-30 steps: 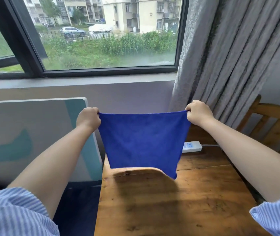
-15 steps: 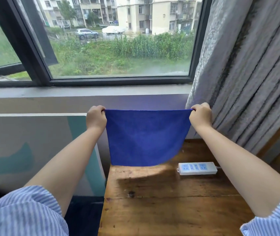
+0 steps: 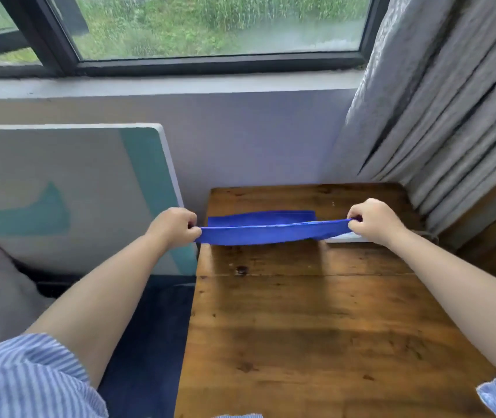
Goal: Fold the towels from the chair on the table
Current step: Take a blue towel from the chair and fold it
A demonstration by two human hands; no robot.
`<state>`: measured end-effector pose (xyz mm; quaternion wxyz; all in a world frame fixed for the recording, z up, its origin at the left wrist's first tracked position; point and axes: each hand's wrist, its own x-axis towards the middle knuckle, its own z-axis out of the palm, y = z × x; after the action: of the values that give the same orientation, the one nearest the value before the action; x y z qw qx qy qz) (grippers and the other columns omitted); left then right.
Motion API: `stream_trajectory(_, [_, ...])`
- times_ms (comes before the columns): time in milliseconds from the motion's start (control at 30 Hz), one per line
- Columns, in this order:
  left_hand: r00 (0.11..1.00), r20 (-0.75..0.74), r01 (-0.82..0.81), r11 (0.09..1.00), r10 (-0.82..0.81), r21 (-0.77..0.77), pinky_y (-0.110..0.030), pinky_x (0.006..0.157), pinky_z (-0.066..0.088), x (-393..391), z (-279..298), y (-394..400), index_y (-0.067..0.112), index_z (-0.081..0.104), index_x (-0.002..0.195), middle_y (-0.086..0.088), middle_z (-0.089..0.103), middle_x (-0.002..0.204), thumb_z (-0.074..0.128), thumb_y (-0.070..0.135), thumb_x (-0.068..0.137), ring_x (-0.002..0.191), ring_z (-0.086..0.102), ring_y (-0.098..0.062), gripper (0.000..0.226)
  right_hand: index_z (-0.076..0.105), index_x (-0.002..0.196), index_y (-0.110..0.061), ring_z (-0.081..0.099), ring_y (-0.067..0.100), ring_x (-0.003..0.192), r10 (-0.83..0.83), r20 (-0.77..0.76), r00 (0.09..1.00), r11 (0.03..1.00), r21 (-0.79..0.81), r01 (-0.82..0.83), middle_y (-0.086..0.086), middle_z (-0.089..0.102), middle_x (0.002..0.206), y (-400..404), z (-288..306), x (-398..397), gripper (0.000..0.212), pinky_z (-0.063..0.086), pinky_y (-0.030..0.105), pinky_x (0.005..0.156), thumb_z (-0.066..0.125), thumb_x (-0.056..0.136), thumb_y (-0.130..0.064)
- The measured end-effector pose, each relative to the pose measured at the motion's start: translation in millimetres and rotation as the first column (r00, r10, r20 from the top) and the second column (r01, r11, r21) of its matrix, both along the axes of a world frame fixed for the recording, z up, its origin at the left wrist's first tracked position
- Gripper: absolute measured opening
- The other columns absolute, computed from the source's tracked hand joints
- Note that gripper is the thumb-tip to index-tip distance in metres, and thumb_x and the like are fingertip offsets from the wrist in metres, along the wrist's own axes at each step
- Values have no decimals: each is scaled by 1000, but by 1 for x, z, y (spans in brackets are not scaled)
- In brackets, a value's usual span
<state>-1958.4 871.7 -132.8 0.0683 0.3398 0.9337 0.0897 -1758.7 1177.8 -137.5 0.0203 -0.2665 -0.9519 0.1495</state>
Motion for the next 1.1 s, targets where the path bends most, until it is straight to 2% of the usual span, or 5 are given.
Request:
stream_trajectory(200, [922,384,212,887,-43,-410,-23,52,30,47,-58,-31,14,49,65,4,44,64,51,17,78,72,45,-18,14,65,82,-10,57,25,88,217,495,841,974,-162,-156,12,68,98,-44,-58,51,15,39,25,67,51,79,-9])
stream_trajectory(467, [803,595,416,748,-35,-517,-20,56,33,102,-138,-74,14,55,82,1,48,83,52,20,86,79,46,-16,7,59,72,-13,52,22,81,300,662,687,951,-264,-161,10,62,88,-92,-133,112,10,40,27,66,51,76,-8])
stream_trajectory(733, [630,750,157,914,200,-375,-25,55,25,108,-167,-103,15,37,56,1,36,63,44,8,80,58,32,-14,26,49,57,-16,54,25,79,283,702,653,930,-367,-9,8,59,81,-114,-157,125,22,41,29,62,51,79,-11])
stream_trajectory(900, [390,853,18,924,346,-383,-26,55,15,111,-171,-109,17,19,52,-1,17,61,35,-3,78,55,14,-15,36,27,47,-17,17,18,54,265,728,632,817,-518,254,0,21,53,-115,-157,122,34,14,26,50,43,72,-1])
stream_trajectory(1100, [241,873,-66,904,425,-422,-28,75,46,95,-177,-109,13,43,65,-4,50,80,36,3,83,72,49,-20,22,30,47,-18,19,16,57,216,655,725,647,-652,396,-2,23,57,-95,-156,108,38,19,25,51,40,77,3])
